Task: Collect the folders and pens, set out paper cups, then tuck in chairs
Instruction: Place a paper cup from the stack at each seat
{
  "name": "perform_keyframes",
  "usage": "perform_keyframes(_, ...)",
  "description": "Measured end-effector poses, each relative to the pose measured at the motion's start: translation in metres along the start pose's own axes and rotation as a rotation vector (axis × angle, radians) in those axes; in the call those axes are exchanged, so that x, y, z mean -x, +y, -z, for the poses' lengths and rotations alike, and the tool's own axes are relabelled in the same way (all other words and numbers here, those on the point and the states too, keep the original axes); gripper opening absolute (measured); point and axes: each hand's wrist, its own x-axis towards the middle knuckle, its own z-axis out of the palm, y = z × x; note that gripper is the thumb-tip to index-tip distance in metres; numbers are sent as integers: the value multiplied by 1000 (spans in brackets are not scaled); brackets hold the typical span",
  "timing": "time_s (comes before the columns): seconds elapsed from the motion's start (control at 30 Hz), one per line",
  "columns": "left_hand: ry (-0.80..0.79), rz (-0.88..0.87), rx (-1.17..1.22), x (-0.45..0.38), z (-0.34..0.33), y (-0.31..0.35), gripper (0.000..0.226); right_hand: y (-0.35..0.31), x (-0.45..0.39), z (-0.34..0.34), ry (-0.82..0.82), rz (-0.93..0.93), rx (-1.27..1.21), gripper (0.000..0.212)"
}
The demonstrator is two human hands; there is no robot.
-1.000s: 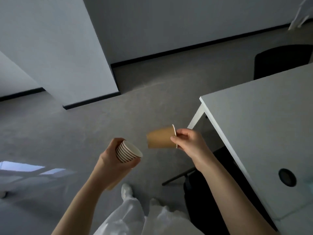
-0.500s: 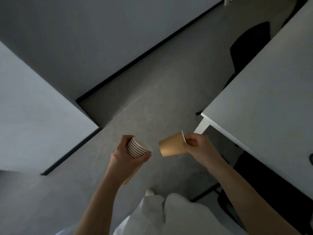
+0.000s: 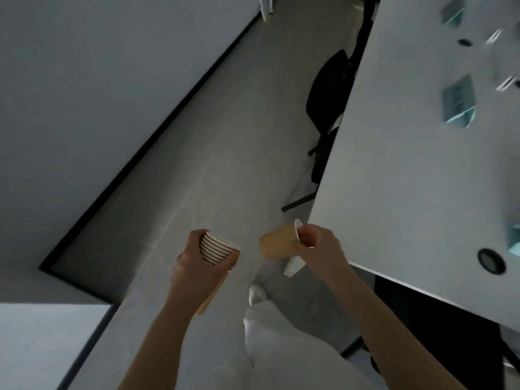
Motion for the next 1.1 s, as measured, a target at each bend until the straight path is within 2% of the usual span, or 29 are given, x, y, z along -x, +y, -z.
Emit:
perform_keyframes(0.13, -80, -73, -53, -74, -5, 45, 63, -21, -71, 21, 20, -38, -18, 18)
perform_keyframes(0.4, -171, -125, 29, -188, -19, 106, 59, -56, -172, 43, 122, -89, -94, 19)
perform_keyframes(0.53, -267, -147, 25, -245, -23, 123, 62, -64, -211, 42, 193, -103, -13, 9)
perform_keyframes(0.7, -353, -226, 15, -340, -17, 157, 61, -78, -266, 41, 262, -177, 20, 11)
perform_keyframes(0.87, -431, -318, -13, -403, -21, 200, 55, -71, -301, 41, 360, -273, 48, 6)
perform_keyframes(1.0, -513, -390, -82, -432, -41, 220, 55, -63, -327, 50, 356, -342, 166, 12)
perform_keyframes(1.1, -588, -444, -147, -453, -68, 240, 57, -44, -358, 75, 437, -400, 187, 15)
